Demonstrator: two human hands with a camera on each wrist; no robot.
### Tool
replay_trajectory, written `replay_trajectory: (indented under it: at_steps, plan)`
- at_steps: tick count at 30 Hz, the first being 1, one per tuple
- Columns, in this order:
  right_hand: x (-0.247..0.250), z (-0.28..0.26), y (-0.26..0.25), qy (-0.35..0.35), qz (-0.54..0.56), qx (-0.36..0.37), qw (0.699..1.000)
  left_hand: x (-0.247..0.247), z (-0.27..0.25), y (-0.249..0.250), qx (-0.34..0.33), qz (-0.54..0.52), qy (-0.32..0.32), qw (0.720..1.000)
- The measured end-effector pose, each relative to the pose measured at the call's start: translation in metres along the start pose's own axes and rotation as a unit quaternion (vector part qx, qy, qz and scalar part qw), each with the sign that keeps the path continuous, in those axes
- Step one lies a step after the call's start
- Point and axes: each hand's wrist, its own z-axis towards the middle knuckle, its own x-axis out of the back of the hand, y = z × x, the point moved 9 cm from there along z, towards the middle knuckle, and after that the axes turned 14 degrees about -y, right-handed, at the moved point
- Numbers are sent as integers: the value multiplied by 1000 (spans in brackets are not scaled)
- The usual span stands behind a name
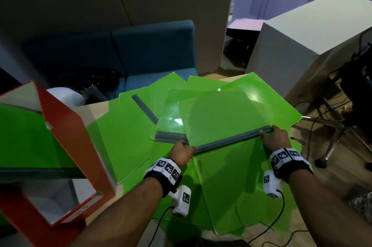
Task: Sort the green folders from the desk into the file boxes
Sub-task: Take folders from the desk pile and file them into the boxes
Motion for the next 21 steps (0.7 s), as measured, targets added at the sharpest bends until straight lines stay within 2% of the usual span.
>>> replay_trajectory:
  at_steps: [3,8,15,21]
  plan:
    - [-3,-4,-19,5,18,34,999,15,-1,-1,-15,-42,6,999]
    - [-17,-18,-62,-12,3,95,995,60,-11,11,-52,27,117,991]
    - [-39,-31,-105,-70,-14,132,989,101,-42,24,-114,25,207,971]
    - [-39,-43,-136,-99,-21,173,980,131,-70,52,-204,-32,229,951]
